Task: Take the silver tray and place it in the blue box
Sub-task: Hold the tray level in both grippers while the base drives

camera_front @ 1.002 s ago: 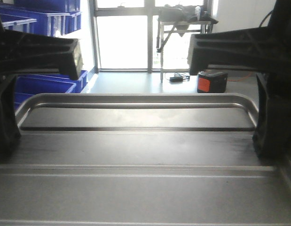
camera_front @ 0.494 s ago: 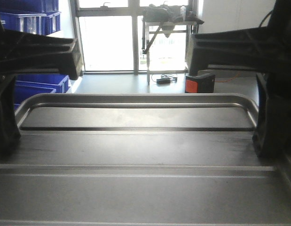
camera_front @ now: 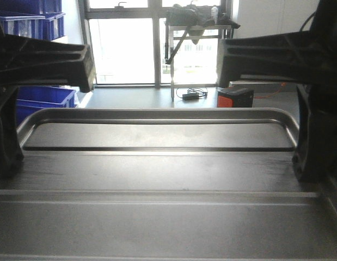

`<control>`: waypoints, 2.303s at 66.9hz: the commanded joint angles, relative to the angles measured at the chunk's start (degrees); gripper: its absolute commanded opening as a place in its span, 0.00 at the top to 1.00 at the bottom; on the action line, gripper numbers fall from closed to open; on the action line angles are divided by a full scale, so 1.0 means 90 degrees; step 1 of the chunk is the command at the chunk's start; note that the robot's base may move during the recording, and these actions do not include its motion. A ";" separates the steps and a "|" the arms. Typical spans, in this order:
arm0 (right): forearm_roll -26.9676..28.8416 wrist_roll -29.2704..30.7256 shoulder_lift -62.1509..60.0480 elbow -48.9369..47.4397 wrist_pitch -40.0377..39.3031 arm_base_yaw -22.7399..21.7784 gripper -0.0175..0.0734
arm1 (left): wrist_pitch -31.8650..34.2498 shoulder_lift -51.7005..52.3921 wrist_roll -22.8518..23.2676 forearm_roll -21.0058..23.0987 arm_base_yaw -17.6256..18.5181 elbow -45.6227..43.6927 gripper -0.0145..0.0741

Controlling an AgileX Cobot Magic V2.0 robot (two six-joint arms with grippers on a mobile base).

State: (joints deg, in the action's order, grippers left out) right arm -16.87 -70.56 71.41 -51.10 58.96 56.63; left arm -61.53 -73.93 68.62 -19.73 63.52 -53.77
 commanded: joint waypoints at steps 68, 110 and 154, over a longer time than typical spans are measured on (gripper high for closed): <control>-0.0164 -0.0021 -0.0189 -0.0171 -0.0345 0.0006 0.74 | 0.0225 0.0174 0.0019 -0.0035 0.0054 -0.0206 0.95; -0.0164 -0.0021 -0.0189 -0.0171 -0.0341 0.0006 0.74 | 0.0225 0.0174 0.0019 -0.0050 0.0054 -0.0206 0.95; -0.0170 -0.0021 -0.0195 -0.0171 -0.0341 0.0006 0.74 | 0.0225 0.0162 0.0019 -0.0032 0.0054 -0.0206 0.95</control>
State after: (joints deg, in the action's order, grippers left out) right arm -16.87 -70.66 71.41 -51.10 58.96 56.63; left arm -61.53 -73.93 68.62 -19.73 63.52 -53.77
